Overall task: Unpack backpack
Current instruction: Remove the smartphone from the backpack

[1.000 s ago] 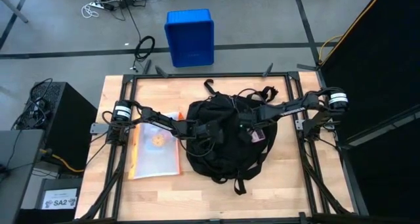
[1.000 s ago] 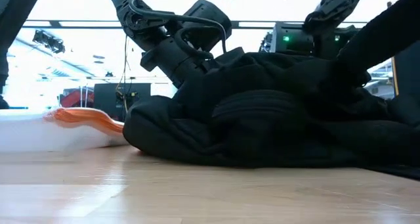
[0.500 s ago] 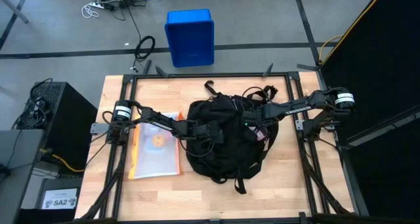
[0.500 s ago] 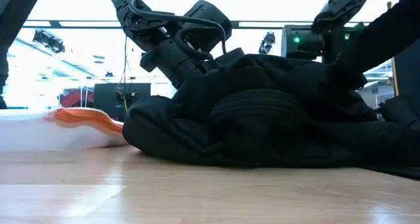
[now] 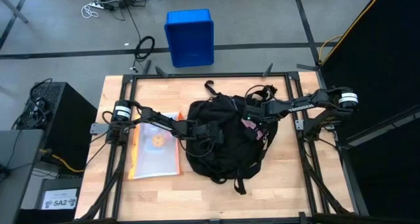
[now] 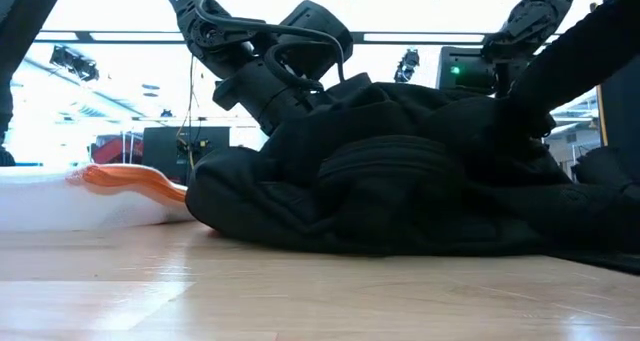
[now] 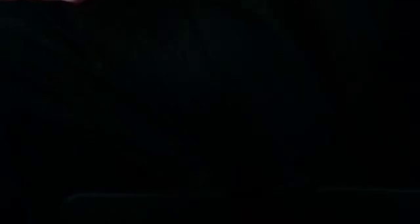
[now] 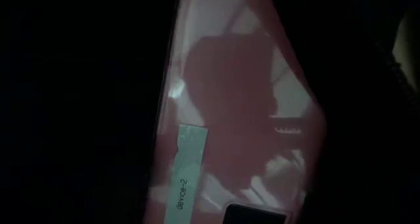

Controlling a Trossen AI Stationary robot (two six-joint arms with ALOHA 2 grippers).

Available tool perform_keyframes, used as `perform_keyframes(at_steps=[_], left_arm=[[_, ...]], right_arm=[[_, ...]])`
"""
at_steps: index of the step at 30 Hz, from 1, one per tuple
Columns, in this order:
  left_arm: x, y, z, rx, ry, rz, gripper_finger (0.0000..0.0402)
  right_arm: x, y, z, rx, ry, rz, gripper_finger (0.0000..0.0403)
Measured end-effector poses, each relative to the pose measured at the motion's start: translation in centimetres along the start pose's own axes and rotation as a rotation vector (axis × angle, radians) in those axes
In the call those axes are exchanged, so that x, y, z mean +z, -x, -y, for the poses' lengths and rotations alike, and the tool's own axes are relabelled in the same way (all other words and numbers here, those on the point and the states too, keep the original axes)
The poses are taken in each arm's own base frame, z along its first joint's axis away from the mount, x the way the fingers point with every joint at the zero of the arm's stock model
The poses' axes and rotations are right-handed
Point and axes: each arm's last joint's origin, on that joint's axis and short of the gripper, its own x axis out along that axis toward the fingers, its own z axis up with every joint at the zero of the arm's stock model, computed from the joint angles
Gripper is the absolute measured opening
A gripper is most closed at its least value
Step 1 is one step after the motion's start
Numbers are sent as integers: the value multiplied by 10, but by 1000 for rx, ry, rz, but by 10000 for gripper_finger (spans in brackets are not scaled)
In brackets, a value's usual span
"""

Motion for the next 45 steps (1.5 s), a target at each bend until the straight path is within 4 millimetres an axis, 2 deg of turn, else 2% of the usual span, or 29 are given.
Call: perform_keyframes(at_steps=[3,10,18,19,20,22,28,31,33,35,38,41,45], left_arm=[[0,0,0,0,-4,3,0],[0,0,0,0,-5,6,0],[0,0,0,0,-7,8,0],[0,0,0,0,-7,8,0],[0,0,0,0,-7,8,0],[0,0,0,0,-7,8,0],[0,0,0,0,-7,8,0],[1,0,0,1,-6,9,0],[1,0,0,1,-6,9,0],[1,0,0,1,-6,9,0],[1,0,0,1,-6,9,0],[1,0,0,1,-6,9,0],[0,0,0,1,-6,8,0]], right_arm=[[0,0,0,2,15,-1,329],[-1,4,0,13,40,3,329],[2,24,-5,55,65,56,319],[3,28,-6,62,64,75,308],[4,32,-8,78,68,89,252],[4,38,-9,92,70,112,199],[5,61,-9,163,64,189,105],[3,63,-8,165,76,190,67],[3,59,-8,162,92,174,58],[1,51,-10,149,116,136,65],[0,37,-15,124,161,80,104],[2,24,-21,101,186,68,166],[10,17,-25,113,185,98,258]])
